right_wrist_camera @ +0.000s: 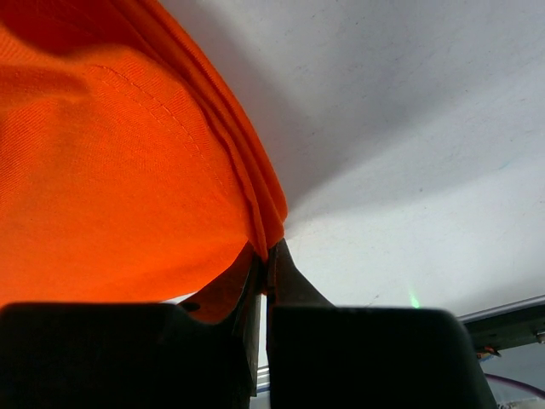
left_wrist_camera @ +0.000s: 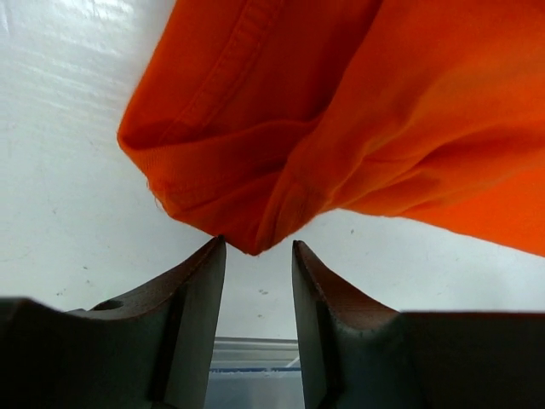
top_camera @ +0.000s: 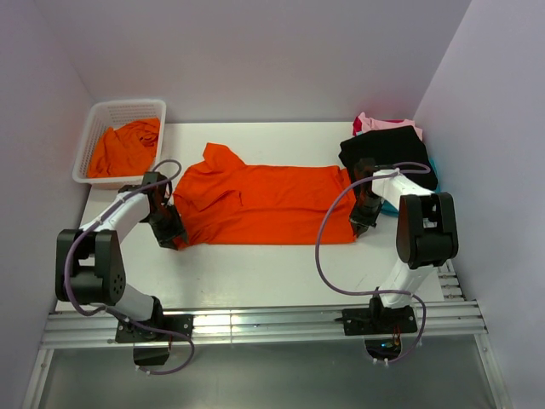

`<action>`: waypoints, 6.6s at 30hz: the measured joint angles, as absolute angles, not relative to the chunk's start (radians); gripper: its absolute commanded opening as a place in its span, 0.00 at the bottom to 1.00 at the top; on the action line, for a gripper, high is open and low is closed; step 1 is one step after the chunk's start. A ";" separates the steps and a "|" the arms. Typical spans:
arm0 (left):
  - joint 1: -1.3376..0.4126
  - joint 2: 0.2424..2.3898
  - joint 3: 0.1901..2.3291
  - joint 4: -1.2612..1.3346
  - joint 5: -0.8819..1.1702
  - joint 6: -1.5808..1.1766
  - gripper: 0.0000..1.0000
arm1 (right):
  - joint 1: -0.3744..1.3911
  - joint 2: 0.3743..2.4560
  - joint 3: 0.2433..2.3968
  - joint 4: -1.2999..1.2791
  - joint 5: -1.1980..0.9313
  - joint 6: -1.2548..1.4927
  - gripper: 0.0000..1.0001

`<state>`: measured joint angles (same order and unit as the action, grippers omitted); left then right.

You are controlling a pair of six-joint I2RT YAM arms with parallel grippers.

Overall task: Fold and stack the t-shirts
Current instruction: Fold the flattened tshirt in 1/3 of the way, then grap the side of the flattened tshirt furthest away from the robot with both arms

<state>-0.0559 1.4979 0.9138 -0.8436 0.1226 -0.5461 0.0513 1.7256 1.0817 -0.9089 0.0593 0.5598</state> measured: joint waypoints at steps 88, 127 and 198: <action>-0.131 1.413 0.879 -1.113 -0.216 -0.822 0.01 | -0.119 1.444 0.658 -0.856 -0.243 0.679 0.00; -0.132 2.408 2.218 -1.006 -0.002 -0.720 0.99 | -0.129 1.322 1.085 -1.205 -0.150 0.676 0.49; -0.201 2.305 1.973 -0.965 -0.053 -0.670 0.00 | -0.041 2.040 1.525 -0.876 0.016 0.706 0.56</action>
